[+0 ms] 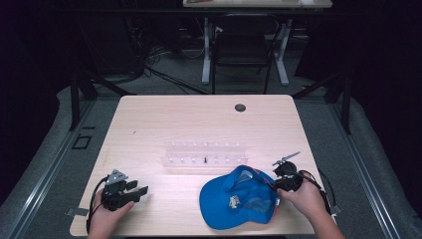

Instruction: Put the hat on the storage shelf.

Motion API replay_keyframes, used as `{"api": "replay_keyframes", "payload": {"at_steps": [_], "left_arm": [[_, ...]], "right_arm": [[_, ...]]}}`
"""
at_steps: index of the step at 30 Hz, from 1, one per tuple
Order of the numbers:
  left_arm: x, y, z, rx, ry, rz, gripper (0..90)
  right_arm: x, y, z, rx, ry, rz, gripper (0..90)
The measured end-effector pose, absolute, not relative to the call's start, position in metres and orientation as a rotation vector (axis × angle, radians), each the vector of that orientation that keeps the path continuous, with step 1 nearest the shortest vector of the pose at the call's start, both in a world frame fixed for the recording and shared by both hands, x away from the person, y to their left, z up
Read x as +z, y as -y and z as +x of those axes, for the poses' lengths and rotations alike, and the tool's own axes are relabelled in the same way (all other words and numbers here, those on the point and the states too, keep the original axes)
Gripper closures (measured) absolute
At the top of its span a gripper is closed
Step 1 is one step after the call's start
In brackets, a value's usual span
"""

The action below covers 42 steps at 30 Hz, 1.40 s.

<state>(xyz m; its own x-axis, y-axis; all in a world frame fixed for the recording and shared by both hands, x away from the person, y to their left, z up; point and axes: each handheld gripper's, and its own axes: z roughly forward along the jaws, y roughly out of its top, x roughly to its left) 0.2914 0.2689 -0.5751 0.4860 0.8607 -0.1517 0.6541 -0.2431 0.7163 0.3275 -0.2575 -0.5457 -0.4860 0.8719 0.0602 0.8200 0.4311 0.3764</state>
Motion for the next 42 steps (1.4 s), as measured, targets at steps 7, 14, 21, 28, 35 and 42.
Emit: {"api": "replay_keyframes", "payload": {"at_steps": [7, 14, 21, 28, 35, 42], "left_arm": [[-0.576, -0.269, 0.292, 0.351, -1.246, 1.992, 46.9], [-0.575, -0.269, 0.292, 0.35, -1.244, 1.992, 46.9], [-0.575, -0.268, 0.291, 0.354, -1.242, 1.999, 46.9], [-0.576, -0.267, 0.291, 0.348, -1.239, 1.997, 47.0], [-0.575, -0.267, 0.291, 0.337, -1.241, 1.99, 47.5], [-0.575, -0.266, 0.291, 0.334, -1.239, 1.993, 47.5]], "right_arm": [[-0.539, 0.252, 0.334, 0.54, -2.504, 1.549, 87.2], [-0.524, 0.258, 0.337, 0.642, -2.465, 1.695, 89.8], [-0.499, 0.263, 0.336, 0.649, -2.485, 1.752, 89.8], [-0.473, 0.26, 0.336, 0.528, -2.583, 1.749, 89.8], [-0.448, 0.255, 0.334, 0.503, -2.618, 1.753, 89.9], [-0.432, 0.25, 0.331, 0.512, -2.629, 1.754, 89.8]]}}
